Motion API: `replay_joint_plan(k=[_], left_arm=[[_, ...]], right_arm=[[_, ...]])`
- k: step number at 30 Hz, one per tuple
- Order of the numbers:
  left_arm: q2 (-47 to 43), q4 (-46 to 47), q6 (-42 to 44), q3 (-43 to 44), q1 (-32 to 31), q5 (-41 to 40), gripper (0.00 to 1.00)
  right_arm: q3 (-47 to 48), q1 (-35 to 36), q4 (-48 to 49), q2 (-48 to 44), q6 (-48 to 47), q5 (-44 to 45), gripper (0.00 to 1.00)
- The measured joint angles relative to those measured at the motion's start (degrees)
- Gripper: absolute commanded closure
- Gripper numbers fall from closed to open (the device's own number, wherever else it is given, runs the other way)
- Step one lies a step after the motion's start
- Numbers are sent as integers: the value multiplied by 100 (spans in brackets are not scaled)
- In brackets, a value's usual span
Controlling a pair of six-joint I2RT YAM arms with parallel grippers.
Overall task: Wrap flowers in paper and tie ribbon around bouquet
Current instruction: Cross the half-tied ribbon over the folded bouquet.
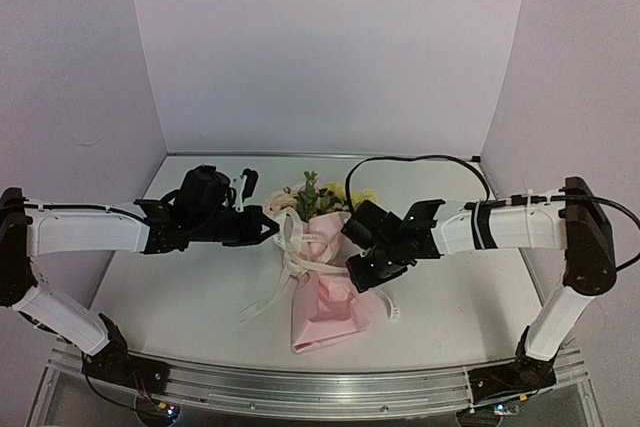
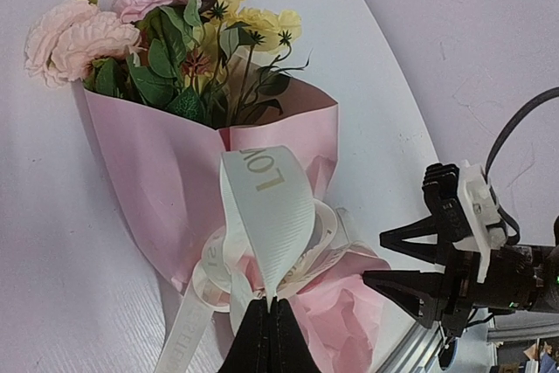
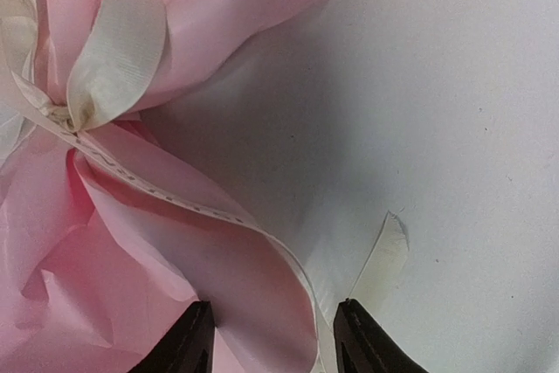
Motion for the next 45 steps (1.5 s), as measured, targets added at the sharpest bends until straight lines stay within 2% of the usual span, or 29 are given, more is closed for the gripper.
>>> replay_joint_plan(k=[20, 26, 31, 40, 45], left_arm=[[0, 0, 6, 6, 0, 48, 100], [0, 0, 9, 21, 0, 61, 100], [0, 0, 12, 47, 0, 76, 100], [0, 3, 86, 50, 0, 321, 100], [-6, 2, 208, 50, 0, 549, 100]], right_arm=[[-228, -297, 560, 6, 313, -284, 61], [-255, -297, 656, 135, 362, -376, 73], [-339, -303, 714, 153, 406, -400, 100], [-284, -302, 643, -77, 506, -438, 100], [246, -151, 525, -150, 661, -627, 100]])
